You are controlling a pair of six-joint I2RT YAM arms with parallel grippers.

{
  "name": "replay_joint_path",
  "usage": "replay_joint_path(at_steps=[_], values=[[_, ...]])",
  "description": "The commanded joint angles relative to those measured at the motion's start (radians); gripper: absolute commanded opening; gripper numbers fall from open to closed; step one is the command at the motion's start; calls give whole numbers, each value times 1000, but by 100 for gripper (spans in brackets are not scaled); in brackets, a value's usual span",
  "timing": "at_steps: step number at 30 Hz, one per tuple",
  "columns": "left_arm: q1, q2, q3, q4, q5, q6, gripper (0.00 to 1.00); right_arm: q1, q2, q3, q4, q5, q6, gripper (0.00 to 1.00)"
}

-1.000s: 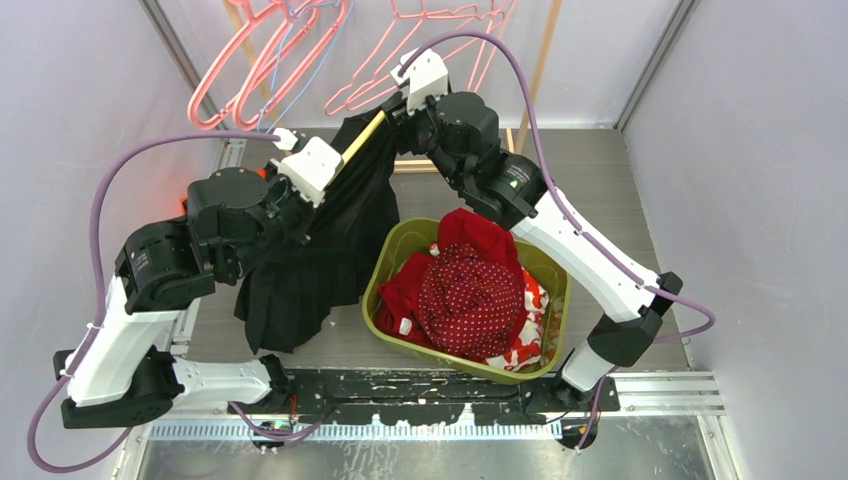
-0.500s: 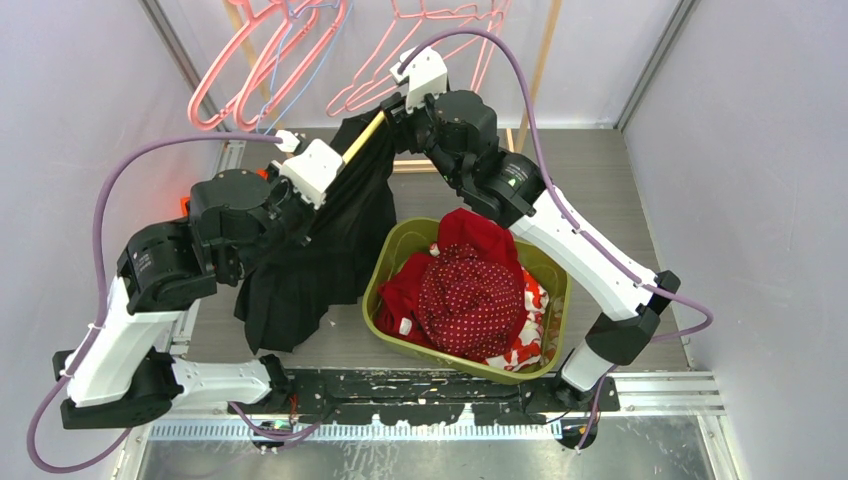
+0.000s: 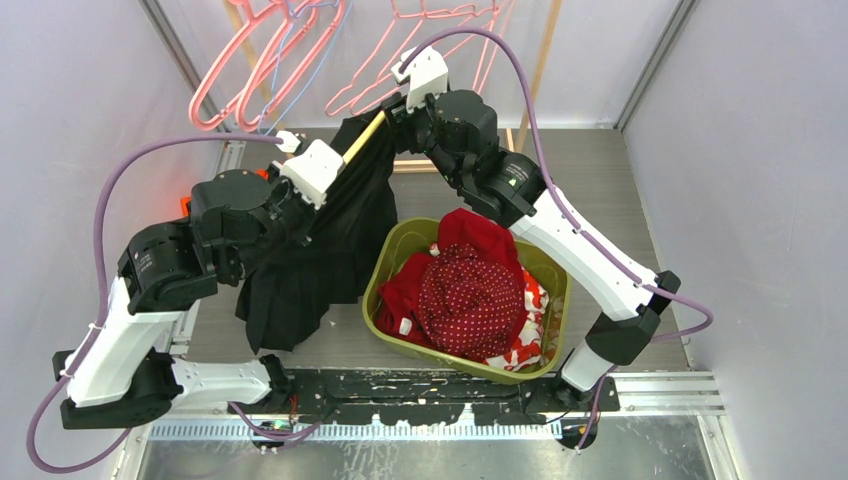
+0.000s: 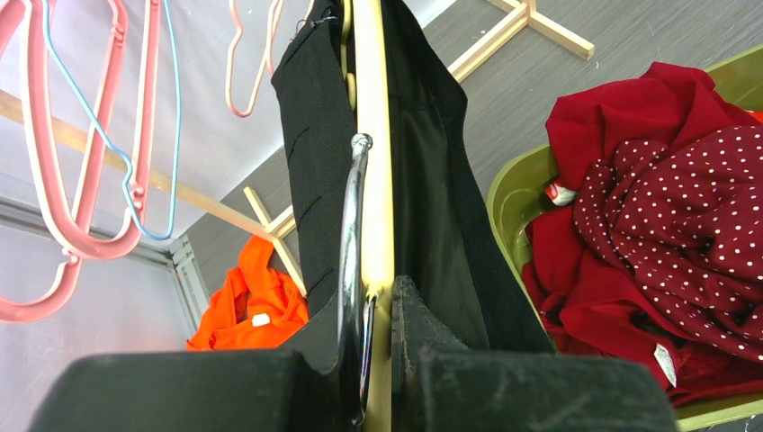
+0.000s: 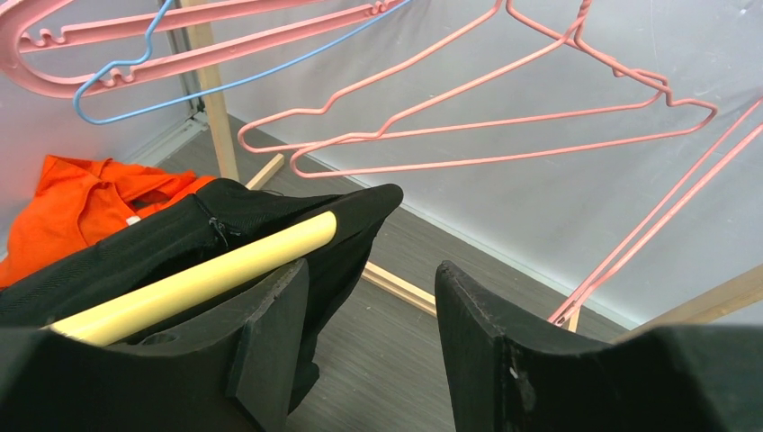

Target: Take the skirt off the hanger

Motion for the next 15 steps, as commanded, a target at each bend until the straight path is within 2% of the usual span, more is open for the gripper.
replay_joint_path(at_steps=[1,15], values=[[0,-16,3,107,-13,9,0,7,-25,56,59,-14,16,59],[-1,-11,-2,108,-7,10,0,6,-16,46,95,-25,48,61]])
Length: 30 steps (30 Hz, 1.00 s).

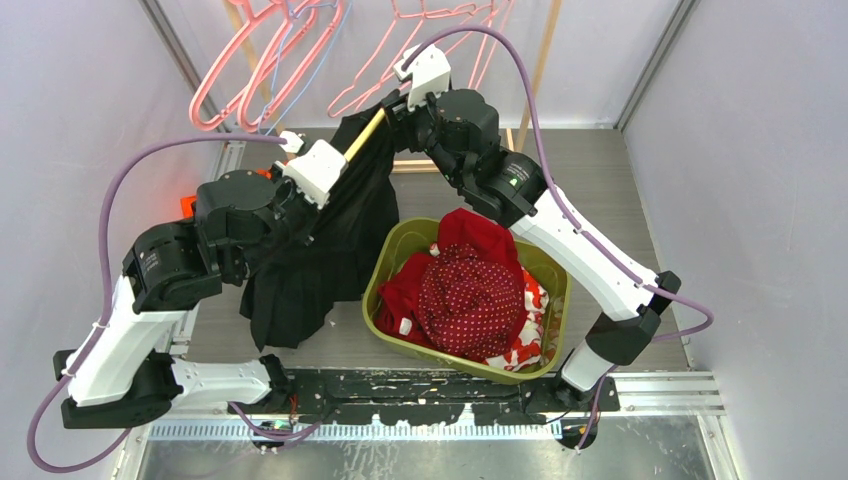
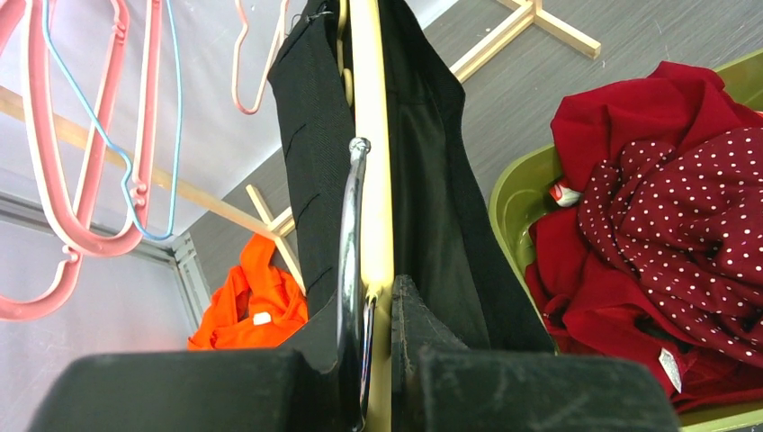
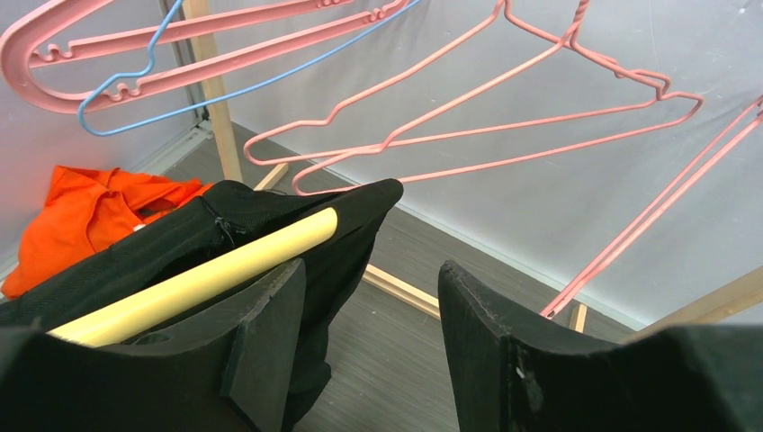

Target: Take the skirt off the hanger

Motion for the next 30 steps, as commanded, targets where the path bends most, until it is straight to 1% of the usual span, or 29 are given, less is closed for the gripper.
replay_joint_path(at_steps=[1,6,10,15,17,21,24,26,30], values=[[-2,-11,17,89,-1,11,0,8,-23,47,84,-33,39,62],[-1,-15,4,110,-3,25,0,8,-38,40,70,-5,31,65],[-1,-3,11,100,7,29,0,7,-28,35,39,-41,98,68],[0,-8,17,102,10,28,0,9,-27,13,20,-98,192,68],[0,-11,17,97,5,27,0,26,-37,2,2,-139,197,67],[0,-17,8,98,5,26,0,39,-52,-33,9,-148,196,67],[1,-18,11,97,10,23,0,39,-37,-17,8,-126,202,61],[1,-23,11,98,10,21,0,39,-30,-16,8,-118,197,51],[1,-34,9,94,-3,12,0,40,-36,-21,28,-17,172,31]])
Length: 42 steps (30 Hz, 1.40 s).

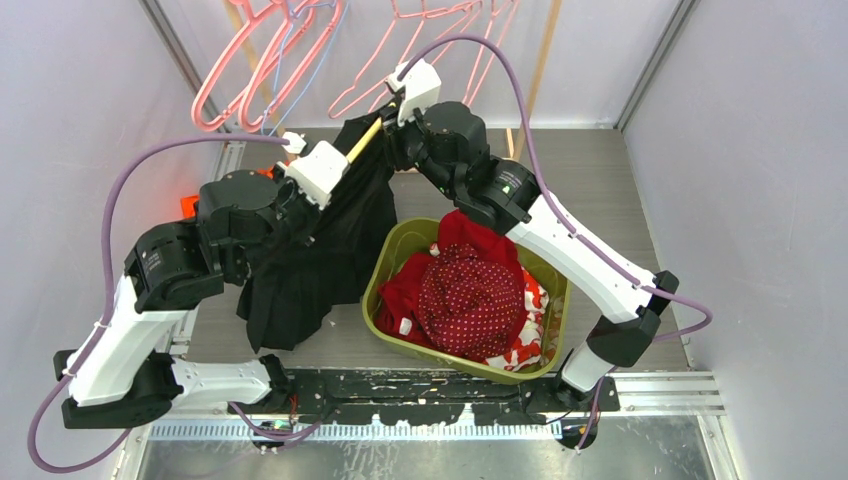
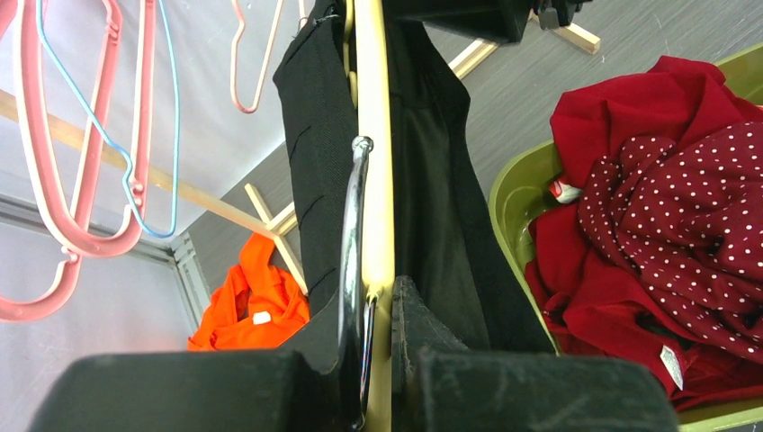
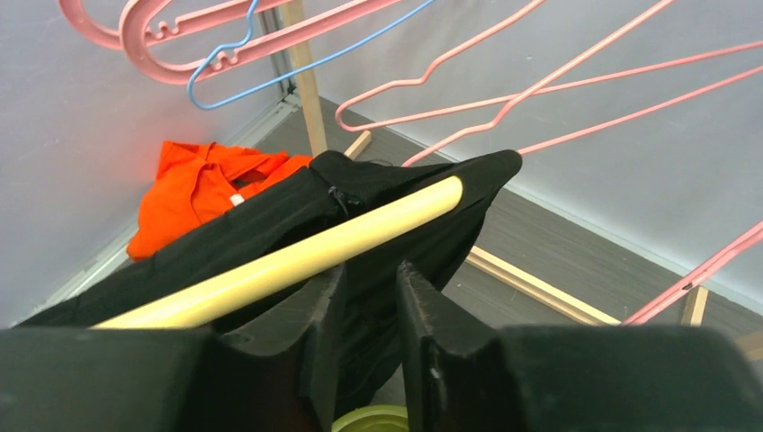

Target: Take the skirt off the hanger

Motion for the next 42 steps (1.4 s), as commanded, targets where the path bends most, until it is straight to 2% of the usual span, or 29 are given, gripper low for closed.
replay_joint_path(at_steps=[1,4,12,13,15,17,23,37,42], values=[[-4,-38,12,92,-7,6,0,5,-34,7,87,91,-10,25],[-4,-48,9,89,-17,4,0,3,-40,0,97,127,-37,17],[-4,-62,8,80,-35,1,0,3,-16,14,78,137,-61,7],[-4,-63,9,78,-35,-3,0,3,-12,25,67,122,-58,12],[-3,-61,8,77,-34,-5,0,3,-12,27,61,107,-50,32],[-4,-60,9,81,-31,-5,0,4,-22,20,60,96,-28,42],[-4,-55,-15,113,-18,2,0,4,-39,2,63,73,-5,50],[-4,-60,-11,106,-22,12,0,3,37,29,144,123,-27,52],[-5,-59,-10,102,-18,15,0,3,71,63,146,142,-44,61]])
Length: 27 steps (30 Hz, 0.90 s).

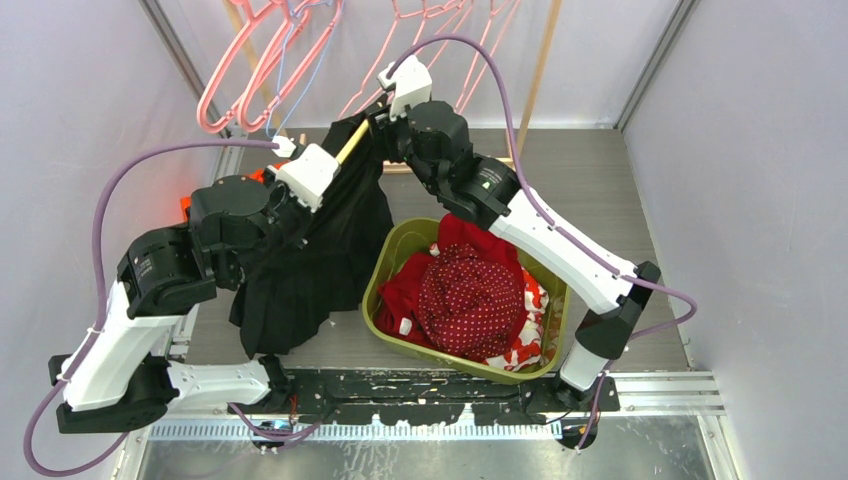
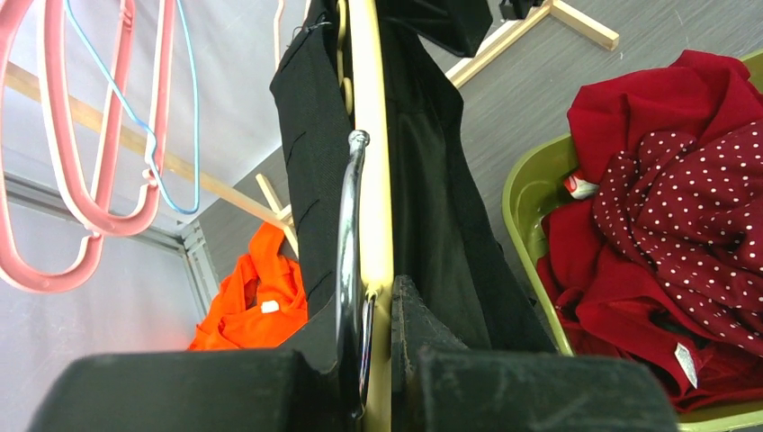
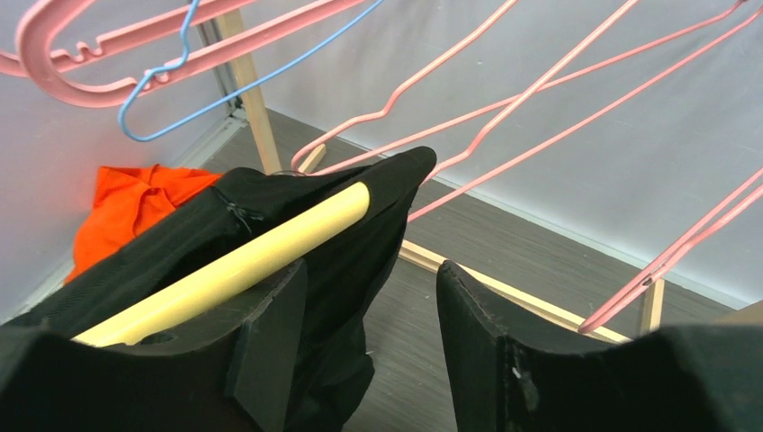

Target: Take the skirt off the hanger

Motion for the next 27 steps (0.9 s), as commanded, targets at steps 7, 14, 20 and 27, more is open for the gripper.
replay_joint_path(at_steps=[7,14,20,27], values=[[-5,-27,10,111,20,20,0,2,6,67,72,27,1,64],[-5,-31,6,95,18,24,0,4,11,82,85,39,-17,61],[-4,-37,-4,115,6,41,0,4,-69,8,31,-14,54,54],[-4,-16,-25,131,8,37,0,5,-176,-91,26,-37,79,55]])
